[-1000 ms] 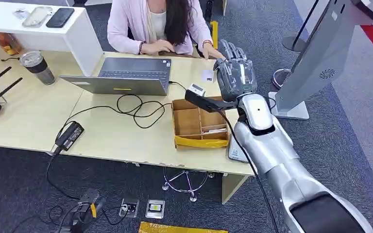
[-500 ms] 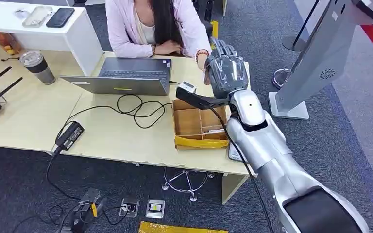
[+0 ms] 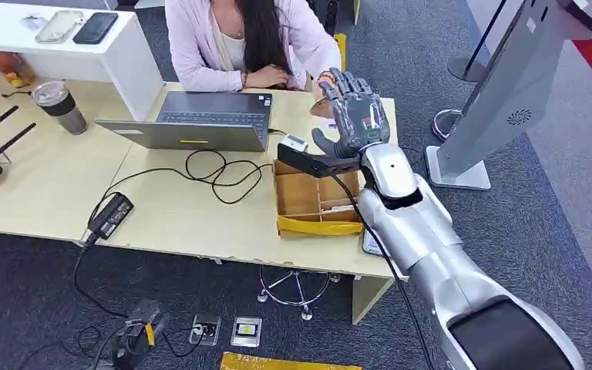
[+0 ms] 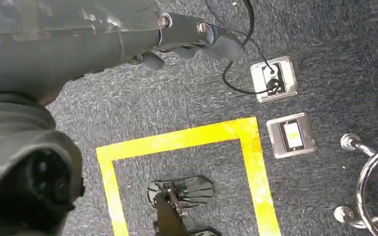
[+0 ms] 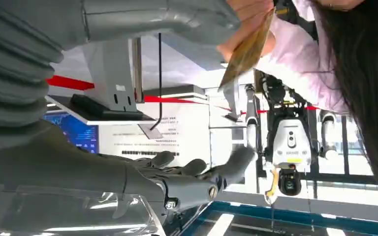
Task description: Pass the card to the sensor for recognition and then transmit it.
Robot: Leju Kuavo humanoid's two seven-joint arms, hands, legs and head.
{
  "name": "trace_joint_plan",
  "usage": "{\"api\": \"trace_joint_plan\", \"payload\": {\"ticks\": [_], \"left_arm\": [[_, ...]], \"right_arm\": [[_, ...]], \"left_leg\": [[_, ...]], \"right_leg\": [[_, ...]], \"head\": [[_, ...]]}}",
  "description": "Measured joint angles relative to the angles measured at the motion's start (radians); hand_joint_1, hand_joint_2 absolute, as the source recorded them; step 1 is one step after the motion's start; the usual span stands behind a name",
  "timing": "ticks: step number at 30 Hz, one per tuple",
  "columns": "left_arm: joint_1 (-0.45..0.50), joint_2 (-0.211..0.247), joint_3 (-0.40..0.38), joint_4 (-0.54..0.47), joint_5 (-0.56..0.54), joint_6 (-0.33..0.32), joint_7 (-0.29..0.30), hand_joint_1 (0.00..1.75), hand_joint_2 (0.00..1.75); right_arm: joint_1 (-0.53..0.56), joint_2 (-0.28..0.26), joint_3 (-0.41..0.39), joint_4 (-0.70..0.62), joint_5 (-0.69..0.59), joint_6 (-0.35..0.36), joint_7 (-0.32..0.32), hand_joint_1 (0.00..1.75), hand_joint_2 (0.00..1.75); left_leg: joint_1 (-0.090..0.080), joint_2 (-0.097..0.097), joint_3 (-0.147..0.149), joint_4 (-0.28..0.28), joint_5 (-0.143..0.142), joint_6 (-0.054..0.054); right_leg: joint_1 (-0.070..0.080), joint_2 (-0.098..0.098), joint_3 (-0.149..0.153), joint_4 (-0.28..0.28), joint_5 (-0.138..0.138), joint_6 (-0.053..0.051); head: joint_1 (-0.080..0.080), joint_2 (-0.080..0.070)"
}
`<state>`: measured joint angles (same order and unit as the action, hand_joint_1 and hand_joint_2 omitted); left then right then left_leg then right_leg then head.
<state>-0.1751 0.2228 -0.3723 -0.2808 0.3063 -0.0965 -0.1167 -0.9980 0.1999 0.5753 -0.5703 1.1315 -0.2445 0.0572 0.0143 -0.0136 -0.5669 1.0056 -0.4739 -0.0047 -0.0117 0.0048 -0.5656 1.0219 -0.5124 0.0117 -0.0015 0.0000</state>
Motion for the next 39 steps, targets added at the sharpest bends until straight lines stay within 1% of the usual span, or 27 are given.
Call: {"api": "trace_joint_plan", "payload": {"ticks": [4, 6, 7, 10, 13, 15, 16, 19, 20, 25, 27, 28, 29, 30, 34, 36, 38, 39], "left_arm": [[0.001, 0.001, 0.002, 0.002, -0.011, 0.0, 0.0, 0.0, 0.0], [0.001, 0.002, 0.002, 0.003, -0.016, -0.001, 0.0, 0.0, 0.0], [0.002, 0.002, 0.002, 0.003, -0.016, -0.001, 0.0, 0.0, 0.0], [0.012, 0.003, 0.003, 0.004, -0.016, -0.002, -0.004, 0.0, 0.0], [0.024, 0.005, 0.01, 0.005, -0.014, -0.006, -0.013, 0.0, 0.0], [0.035, 0.011, 0.02, 0.007, -0.013, -0.013, -0.016, 0.0, 0.0], [0.039, 0.014, 0.023, 0.008, -0.013, -0.015, -0.016, 0.0, 0.0], [0.045, 0.023, 0.032, 0.011, -0.008, -0.018, -0.015, 0.0, 0.0], [0.046, 0.025, 0.035, 0.011, -0.007, -0.018, -0.013, 0.0, 0.0], [0.046, 0.025, 0.035, 0.011, -0.007, -0.018, -0.013, 0.0, 0.0], [0.046, 0.025, 0.036, 0.012, -0.007, -0.018, -0.013, 0.0, 0.0], [0.048, 0.027, 0.048, 0.013, -0.007, -0.016, -0.006, 0.0, 0.0], [0.049, 0.027, 0.056, 0.015, -0.008, -0.009, 0.003, 0.0, 0.0], [0.049, 0.024, 0.076, 0.018, -0.006, 0.016, 0.004, 0.0, 0.0], [0.046, 0.024, 0.089, 0.019, -0.005, 0.025, 0.004, 0.0, 0.0], [0.045, 0.021, 0.099, 0.019, 0.004, 0.044, 0.003, 0.0, 0.0], [0.046, 0.018, 0.119, 0.018, 0.022, 0.073, -0.011, 0.0, 0.0], [0.046, 0.017, 0.129, 0.018, 0.029, 0.082, -0.016, 0.0, 0.0]], "right_arm": [[-0.006, -0.004, -0.001, 0.0, -0.001, 0.013, 0.007, 0.0, 0.0], [-0.014, -0.014, -0.006, 0.0, -0.013, 0.022, 0.013, 0.0, 0.0], [-0.018, -0.023, -0.012, 0.0, -0.027, 0.025, 0.01, 0.0, 0.0], [-0.026, -0.072, -0.04, 0.0, -0.087, 0.034, -0.004, 0.0, 0.0], [-0.027, -0.158, -0.091, 0.007, -0.176, 0.064, -0.008, 0.0, 0.0], [-0.027, -0.238, -0.141, 0.026, -0.233, 0.08, -0.009, 0.0, 0.0], [-0.025, -0.271, -0.16, 0.032, -0.244, 0.081, -0.004, 0.0, 0.0], [0.002, -0.391, -0.226, 0.057, -0.291, 0.075, -0.002, 0.0, 0.0], [0.013, -0.42, -0.243, 0.063, -0.301, 0.074, -0.002, 0.0, 0.0], [0.013, -0.42, -0.243, 0.063, -0.301, 0.074, -0.002, 0.0, 0.0], [0.017, -0.427, -0.248, 0.064, -0.304, 0.074, -0.002, 0.0, 0.0], [0.053, -0.489, -0.285, 0.079, -0.327, 0.074, 0.002, 0.0, 0.0], [0.12, -0.574, -0.344, 0.11, -0.372, 0.068, 0.016, 0.0, 0.0], [0.273, -0.66, -0.434, 0.161, -0.443, 0.04, 0.022, 0.0, 0.0], [0.34, -0.692, -0.486, 0.192, -0.465, 0.052, 0.034, 0.0, 0.0], [0.377, -0.704, -0.518, 0.211, -0.5, 0.064, 0.035, 0.0, 0.0], [0.46, -0.709, -0.582, 0.242, -0.566, 0.065, 0.035, 0.0, 0.0], [0.504, -0.707, -0.602, 0.251, -0.596, 0.062, 0.036, 0.0, 0.0]], "left_leg": [[0.0, 0.0, 0.0, 0.0, 0.0, 0.0], [0.0, 0.0, 0.0, 0.0, 0.0, 0.0], [0.0, 0.0, 0.0, 0.0, 0.0, 0.0], [0.0, 0.0, 0.0, 0.0, 0.0, 0.0], [0.0, -0.002, 0.0, 0.001, 0.0, 0.0], [-0.001, -0.003, 0.0, 0.002, 0.0, 0.0], [-0.001, -0.003, 0.0, 0.002, 0.0, 0.0], [-0.001, -0.003, 0.0, 0.002, -0.001, 0.001], [-0.001, -0.003, -0.001, 0.002, -0.002, 0.002], [-0.001, -0.003, -0.001, 0.002, -0.002, 0.002], [-0.001, -0.003, 0.0, 0.002, -0.002, 0.002], [-0.001, -0.002, 0.0, 0.002, -0.003, 0.002], [0.0, -0.003, -0.001, 0.002, -0.003, 0.002], [0.001, -0.002, -0.001, 0.001, -0.004, 0.002], [0.001, 0.001, 0.0, 0.001, -0.004, 0.002], [0.001, 0.0, 0.001, 0.001, -0.004, 0.002], [0.002, -0.003, 0.0, 0.001, -0.005, 0.002], [0.002, -0.006, 0.0, 0.001, -0.005, 0.002]], "right_leg": [[0.0, 0.0, 0.0, 0.0, 0.0, 0.0], [0.0, 0.0, 0.0, 0.0, 0.0, 0.0], [0.0, 0.0, 0.0, 0.0, 0.0, 0.0], [0.0, -0.001, 0.0, -0.001, 0.0, 0.0], [0.0, -0.003, 0.0, -0.001, 0.0, 0.0], [-0.001, -0.004, 0.0, -0.002, 0.0, 0.0], [-0.001, -0.004, 0.0, -0.003, 0.0, 0.0], [-0.001, -0.004, 0.0, -0.003, 0.0, 0.001], [-0.001, -0.004, 0.001, -0.004, 0.0, 0.001], [-0.001, -0.004, 0.001, -0.004, 0.0, 0.001], [-0.001, -0.004, 0.001, -0.004, 0.0, 0.001], [-0.001, -0.003, 0.0, -0.004, 0.0, 0.001], [-0.001, -0.004, 0.0, -0.004, 0.0, 0.001], [0.001, -0.004, 0.001, -0.004, -0.001, 0.0], [0.0, 0.0, -0.001, -0.003, -0.001, 0.0], [0.001, -0.001, 0.0, -0.003, -0.002, 0.0], [0.002, -0.005, 0.002, -0.004, -0.003, 0.0], [0.002, -0.008, 0.003, -0.004, -0.005, 0.0]], "head": [[0.0, 0.0], [0.0, 0.0], [0.0, 0.0], [0.0, 0.0], [0.0, 0.0], [0.0, 0.0], [0.0, 0.0], [0.0, 0.0], [0.0, 0.0], [0.0, 0.0], [0.0, 0.0], [0.0, 0.0], [-0.001, 0.0], [0.0, 0.0], [-0.001, 0.0], [0.0, 0.0], [0.0, 0.0], [0.0, 0.0]]}}
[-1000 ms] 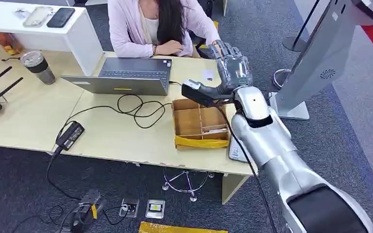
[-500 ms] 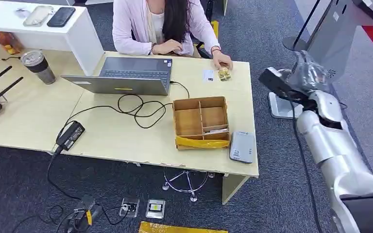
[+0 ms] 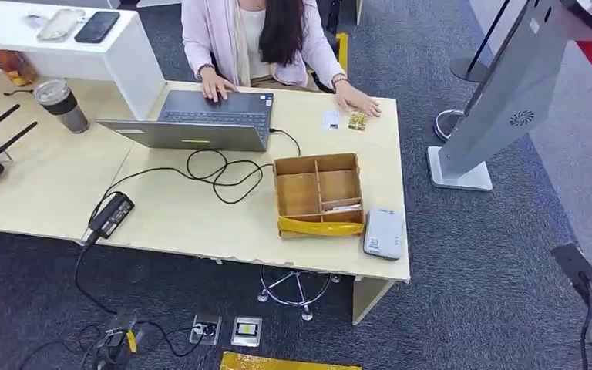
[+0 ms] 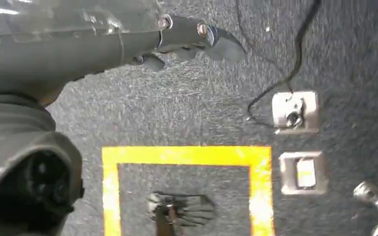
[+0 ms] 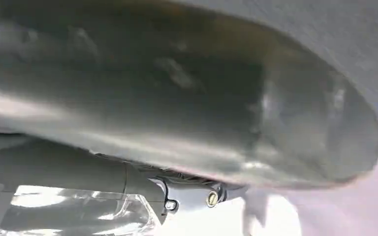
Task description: Pass the card to the sensor for recognition and then transmit it.
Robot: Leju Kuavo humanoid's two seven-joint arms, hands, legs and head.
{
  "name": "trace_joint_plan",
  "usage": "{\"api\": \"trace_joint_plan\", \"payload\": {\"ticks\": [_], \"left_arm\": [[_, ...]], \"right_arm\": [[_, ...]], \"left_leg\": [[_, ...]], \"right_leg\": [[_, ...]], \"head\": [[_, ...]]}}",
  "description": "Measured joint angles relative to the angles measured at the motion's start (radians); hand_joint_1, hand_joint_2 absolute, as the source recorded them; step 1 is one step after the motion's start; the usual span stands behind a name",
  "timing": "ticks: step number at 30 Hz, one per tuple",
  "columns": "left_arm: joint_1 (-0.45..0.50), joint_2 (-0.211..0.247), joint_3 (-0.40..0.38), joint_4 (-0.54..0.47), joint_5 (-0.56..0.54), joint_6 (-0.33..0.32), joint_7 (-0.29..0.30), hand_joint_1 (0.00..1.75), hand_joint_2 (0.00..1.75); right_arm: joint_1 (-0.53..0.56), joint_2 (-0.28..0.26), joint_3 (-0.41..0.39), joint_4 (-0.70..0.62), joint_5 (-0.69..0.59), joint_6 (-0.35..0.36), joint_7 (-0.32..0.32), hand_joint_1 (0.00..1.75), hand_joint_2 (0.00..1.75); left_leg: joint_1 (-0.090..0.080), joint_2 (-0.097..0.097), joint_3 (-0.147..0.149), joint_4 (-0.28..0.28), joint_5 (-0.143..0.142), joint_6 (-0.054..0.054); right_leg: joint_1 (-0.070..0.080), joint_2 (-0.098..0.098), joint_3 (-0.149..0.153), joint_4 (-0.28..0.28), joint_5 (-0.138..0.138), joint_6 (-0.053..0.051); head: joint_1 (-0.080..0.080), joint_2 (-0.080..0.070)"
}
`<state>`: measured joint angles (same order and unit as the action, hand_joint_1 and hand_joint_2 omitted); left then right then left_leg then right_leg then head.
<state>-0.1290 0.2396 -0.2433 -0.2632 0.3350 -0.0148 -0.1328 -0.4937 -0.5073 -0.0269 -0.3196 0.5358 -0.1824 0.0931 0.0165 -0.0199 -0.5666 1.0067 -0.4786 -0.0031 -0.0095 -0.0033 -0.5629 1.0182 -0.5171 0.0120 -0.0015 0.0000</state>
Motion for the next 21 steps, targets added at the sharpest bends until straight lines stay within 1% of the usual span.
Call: {"api": "trace_joint_plan", "payload": {"ticks": [1, 3, 4, 5, 6, 7, 9, 12, 15, 18, 21], "left_arm": [[0.001, 0.0, 0.009, -0.003, 0.014, 0.012, -0.009, 0.0, 0.0], [0.007, 0.001, 0.024, -0.01, 0.033, 0.016, -0.009, 0.0, 0.0], [0.01, 0.003, 0.026, -0.012, 0.038, 0.021, -0.005, 0.0, 0.0], [0.01, 0.003, 0.027, -0.015, 0.038, 0.026, 0.009, 0.0, 0.0], [0.011, 0.003, 0.03, -0.017, 0.039, 0.026, 0.018, 0.0, 0.0], [0.011, 0.003, 0.035, -0.021, 0.041, 0.026, 0.026, 0.0, 0.0], [0.012, 0.003, 0.042, -0.028, 0.043, 0.026, 0.03, 0.0, 0.0], [0.014, 0.003, 0.045, -0.039, 0.059, 0.025, 0.029, 0.0, 0.0], [0.014, 0.003, 0.049, -0.053, 0.07, 0.025, 0.023, 0.0, 0.0], [0.019, 0.003, 0.049, -0.07, 0.077, 0.022, 0.022, 0.0, 0.0], [0.025, 0.003, 0.049, -0.088, 0.092, 0.023, 0.022, 0.0, 0.0]], "right_arm": [[0.05, 0.005, -0.04, 0.017, -0.048, -0.005, 0.003, 0.0, 0.0], [0.157, 0.027, -0.086, 0.034, -0.128, -0.006, 0.008, 0.0, 0.0], [0.199, 0.041, -0.099, 0.038, -0.154, -0.005, 0.02, 0.0, 0.0], [0.234, 0.056, -0.109, 0.042, -0.168, -0.004, 0.037, 0.0, 0.0], [0.258, 0.078, -0.126, 0.051, -0.186, -0.007, 0.071, 0.0, 0.0], [0.28, 0.095, -0.141, 0.059, -0.198, -0.011, 0.092, 0.0, 0.0], [0.313, 0.13, -0.182, 0.07, -0.232, -0.031, 0.114, 0.0, 0.0], [0.341, 0.181, -0.24, 0.08, -0.278, -0.056, 0.094, 0.0, 0.0], [0.352, 0.214, -0.293, 0.093, -0.307, -0.096, 0.079, 0.0, 0.0], [0.358, 0.24, -0.341, 0.101, -0.336, -0.129, 0.093, 0.0, 0.0], [0.362, 0.259, -0.38, 0.108, -0.353, -0.152, 0.092, 0.0, 0.0]], "left_leg": [[0.0, -0.002, 0.0, 0.0, 0.0, 0.0], [0.0, -0.006, -0.001, -0.001, -0.003, -0.003], [0.0, -0.004, 0.0, -0.001, -0.003, -0.004], [0.001, -0.001, 0.001, -0.001, -0.004, -0.004], [0.001, 0.0, 0.001, -0.001, -0.004, -0.004], [0.001, 0.001, 0.002, -0.001, -0.004, -0.004], [0.001, 0.001, 0.002, -0.002, -0.004, -0.005], [0.001, 0.003, 0.003, -0.002, -0.004, -0.005], [0.001, 0.004, 0.005, -0.002, -0.004, -0.005], [0.001, 0.004, 0.005, -0.001, -0.004, -0.005], [0.001, 0.005, 0.005, -0.001, -0.004, -0.005]], "right_leg": [[0.0, -0.002, 0.001, 0.0, -0.001, -0.001], [0.0, -0.005, 0.003, 0.001, -0.002, -0.001], [0.0, -0.003, 0.002, 0.001, -0.003, -0.001], [0.0, 0.0, 0.002, 0.001, -0.003, -0.002], [0.001, 0.001, 0.002, 0.001, -0.003, -0.002], [0.001, 0.001, 0.001, 0.001, -0.003, -0.002], [0.001, 0.002, 0.002, 0.001, -0.004, -0.003], [0.001, 0.003, 0.002, 0.002, -0.004, -0.003], [0.001, 0.005, 0.002, 0.002, -0.004, -0.003], [0.001, 0.005, 0.003, 0.002, -0.004, -0.003], [0.001, 0.005, 0.003, 0.002, -0.004, -0.003]], "head": [[0.0, 0.0], [0.0, 0.0], [-0.001, 0.0], [-0.001, 0.0], [-0.001, 0.0], [-0.001, 0.0], [0.0, 0.0], [-0.001, 0.0], [-0.001, 0.0], [-0.001, 0.0], [0.0, 0.0]]}}
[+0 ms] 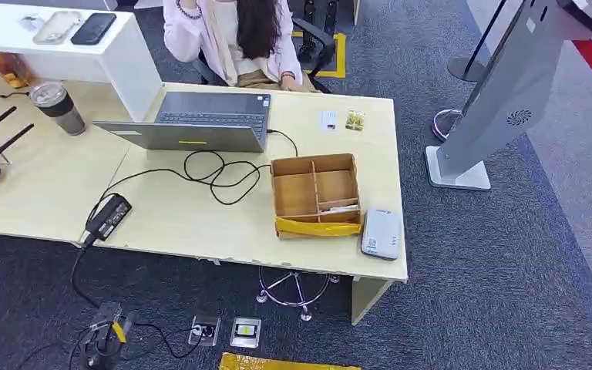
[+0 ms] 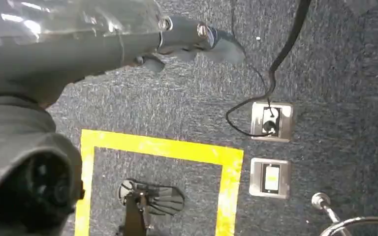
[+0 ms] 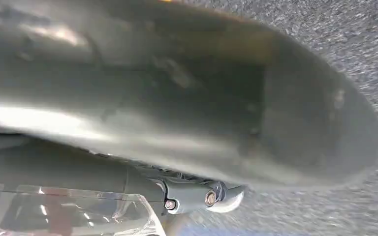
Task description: Pass the card to the sensor for recognition and then transmit it.
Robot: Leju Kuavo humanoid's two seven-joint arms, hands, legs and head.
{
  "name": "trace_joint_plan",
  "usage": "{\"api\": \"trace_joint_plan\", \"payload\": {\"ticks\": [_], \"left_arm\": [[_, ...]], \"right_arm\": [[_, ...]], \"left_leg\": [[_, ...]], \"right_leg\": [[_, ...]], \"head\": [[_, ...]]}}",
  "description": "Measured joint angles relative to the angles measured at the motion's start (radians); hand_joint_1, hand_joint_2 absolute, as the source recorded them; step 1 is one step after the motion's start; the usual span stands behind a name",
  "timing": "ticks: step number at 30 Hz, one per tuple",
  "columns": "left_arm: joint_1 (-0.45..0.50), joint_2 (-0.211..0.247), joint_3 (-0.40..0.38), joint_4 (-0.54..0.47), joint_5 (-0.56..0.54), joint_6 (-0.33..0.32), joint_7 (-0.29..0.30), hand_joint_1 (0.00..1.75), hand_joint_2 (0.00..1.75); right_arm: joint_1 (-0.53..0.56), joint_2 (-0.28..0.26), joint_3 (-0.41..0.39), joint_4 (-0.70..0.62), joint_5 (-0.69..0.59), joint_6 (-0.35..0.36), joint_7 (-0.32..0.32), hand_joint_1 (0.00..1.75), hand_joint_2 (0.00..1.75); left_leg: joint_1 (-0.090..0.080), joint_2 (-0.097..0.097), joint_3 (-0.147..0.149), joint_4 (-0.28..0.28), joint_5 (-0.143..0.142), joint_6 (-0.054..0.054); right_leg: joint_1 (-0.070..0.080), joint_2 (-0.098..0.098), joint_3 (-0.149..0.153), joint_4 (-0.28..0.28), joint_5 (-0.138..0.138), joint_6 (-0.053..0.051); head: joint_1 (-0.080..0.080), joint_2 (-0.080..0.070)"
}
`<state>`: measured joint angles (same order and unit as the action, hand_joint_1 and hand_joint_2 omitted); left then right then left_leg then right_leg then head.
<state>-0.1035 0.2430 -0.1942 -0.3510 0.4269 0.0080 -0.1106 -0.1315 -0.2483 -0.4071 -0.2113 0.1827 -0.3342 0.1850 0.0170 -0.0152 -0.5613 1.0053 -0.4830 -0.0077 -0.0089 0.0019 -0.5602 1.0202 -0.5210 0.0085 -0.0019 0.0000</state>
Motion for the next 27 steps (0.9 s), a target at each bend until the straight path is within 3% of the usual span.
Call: {"api": "trace_joint_plan", "payload": {"ticks": [7, 12, 27], "left_arm": [[0.016, -0.001, 0.0, -0.045, 0.029, 0.05, -0.018, 0.0, 0.0], [0.028, -0.005, 0.0, -0.075, 0.053, 0.096, 0.009, 0.0, 0.0], [0.055, -0.009, -0.005, -0.146, 0.065, 0.134, -0.018, 0.0, 0.0]], "right_arm": [[0.002, 0.026, -0.062, 0.006, -0.003, 0.005, -0.059, 0.0, 0.0], [0.003, 0.041, -0.088, 0.008, 0.005, 0.003, -0.079, 0.0, 0.0], [0.003, 0.074, -0.131, 0.016, 0.021, -0.018, -0.122, 0.0, 0.0]], "left_leg": [[0.0, 0.0, 0.0, 0.0, 0.0, 0.0], [0.0, 0.0, 0.0, 0.0, 0.0, 0.0], [0.0, 0.001, 0.0, 0.0, 0.0, 0.0]], "right_leg": [[0.0, 0.0, 0.0, 0.0, 0.0, 0.0], [0.0, 0.0, 0.0, 0.0, 0.0, 0.0], [0.0, 0.0, 0.0, 0.0, 0.0, 0.0]], "head": [[0.0, 0.0], [0.0, 0.0], [0.0, 0.0]]}}
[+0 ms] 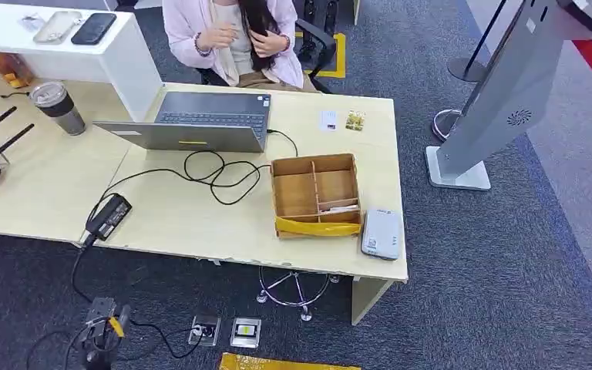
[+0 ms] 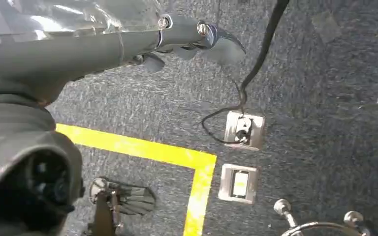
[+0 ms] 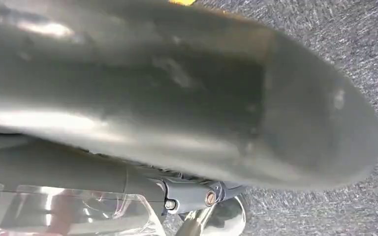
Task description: Pass the card to the sensor for recognition and then transmit it.
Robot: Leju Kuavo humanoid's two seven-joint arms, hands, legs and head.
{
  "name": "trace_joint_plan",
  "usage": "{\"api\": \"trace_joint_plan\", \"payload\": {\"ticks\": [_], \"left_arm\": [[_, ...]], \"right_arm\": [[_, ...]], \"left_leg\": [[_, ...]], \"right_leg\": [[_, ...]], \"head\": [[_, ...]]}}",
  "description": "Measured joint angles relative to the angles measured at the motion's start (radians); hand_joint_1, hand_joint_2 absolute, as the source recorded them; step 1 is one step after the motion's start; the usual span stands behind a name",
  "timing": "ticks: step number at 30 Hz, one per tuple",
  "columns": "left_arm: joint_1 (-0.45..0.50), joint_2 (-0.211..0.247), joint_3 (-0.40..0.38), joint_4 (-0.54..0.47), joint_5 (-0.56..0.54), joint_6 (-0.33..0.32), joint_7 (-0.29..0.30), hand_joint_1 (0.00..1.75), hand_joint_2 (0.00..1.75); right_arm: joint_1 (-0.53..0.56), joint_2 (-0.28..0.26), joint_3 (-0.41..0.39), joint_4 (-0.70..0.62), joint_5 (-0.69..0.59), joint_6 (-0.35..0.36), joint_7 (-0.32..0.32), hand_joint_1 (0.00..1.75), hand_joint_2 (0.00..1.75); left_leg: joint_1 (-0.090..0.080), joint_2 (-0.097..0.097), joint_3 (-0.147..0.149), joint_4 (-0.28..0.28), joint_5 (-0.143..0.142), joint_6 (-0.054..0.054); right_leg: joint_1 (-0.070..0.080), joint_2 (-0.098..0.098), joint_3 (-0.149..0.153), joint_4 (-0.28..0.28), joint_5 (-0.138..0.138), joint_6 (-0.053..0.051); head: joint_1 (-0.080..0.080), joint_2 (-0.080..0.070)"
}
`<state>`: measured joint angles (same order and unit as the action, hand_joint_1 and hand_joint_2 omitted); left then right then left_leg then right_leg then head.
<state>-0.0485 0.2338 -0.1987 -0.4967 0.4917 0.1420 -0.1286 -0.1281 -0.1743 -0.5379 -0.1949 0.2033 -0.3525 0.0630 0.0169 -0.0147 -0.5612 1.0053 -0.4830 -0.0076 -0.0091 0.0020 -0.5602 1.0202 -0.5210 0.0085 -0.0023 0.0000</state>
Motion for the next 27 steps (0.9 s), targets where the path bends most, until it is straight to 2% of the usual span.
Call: {"api": "trace_joint_plan", "payload": {"ticks": [6, 10, 16, 19, 27], "left_arm": [[0.017, 0.0, 0.0, -0.048, 0.015, 0.031, 0.007, 0.0, 0.0], [0.022, -0.001, -0.002, -0.062, 0.029, 0.04, 0.06, 0.0, 0.0], [0.011, -0.004, -0.003, -0.046, 0.051, 0.05, 0.062, 0.0, 0.0], [0.001, -0.009, -0.003, -0.03, 0.058, 0.05, 0.045, 0.0, 0.0], [-0.019, -0.024, -0.004, 0.014, 0.064, 0.048, 0.032, 0.0, 0.0]], "right_arm": [[0.0, 0.006, 0.0, 0.001, 0.021, -0.011, -0.006, 0.0, 0.0], [0.0, 0.006, 0.0, 0.001, 0.035, -0.034, 0.059, 0.0, 0.0], [0.0, 0.016, 0.0, 0.002, 0.074, -0.039, 0.115, 0.0, 0.0], [0.0, 0.016, 0.0, 0.003, 0.089, -0.035, 0.107, 0.0, 0.0], [0.0, -0.017, 0.0, 0.003, 0.1, 0.014, 0.037, 0.0, 0.0]], "left_leg": [[0.0, 0.0, 0.0, 0.0, 0.0, 0.0], [0.0, 0.0, 0.0, 0.0, 0.0, 0.0], [0.0, 0.0, 0.0, 0.0, 0.0, 0.0], [0.0, 0.0, 0.0, 0.0, 0.0, 0.0], [-0.001, 0.0, 0.0, 0.0, 0.0, 0.0]], "right_leg": [[0.0, 0.0, 0.0, 0.0, 0.0, 0.0], [0.0, 0.0, 0.0, 0.0, 0.0, 0.0], [0.0, 0.0, 0.0, 0.0, 0.0, 0.0], [0.0, 0.0, 0.0, 0.0, 0.0, 0.0], [-0.001, 0.0, 0.0, 0.0, 0.0, 0.0]], "head": [[0.001, 0.0], [0.0, 0.0], [0.0, 0.0], [0.0, 0.0], [0.0, 0.0]]}}
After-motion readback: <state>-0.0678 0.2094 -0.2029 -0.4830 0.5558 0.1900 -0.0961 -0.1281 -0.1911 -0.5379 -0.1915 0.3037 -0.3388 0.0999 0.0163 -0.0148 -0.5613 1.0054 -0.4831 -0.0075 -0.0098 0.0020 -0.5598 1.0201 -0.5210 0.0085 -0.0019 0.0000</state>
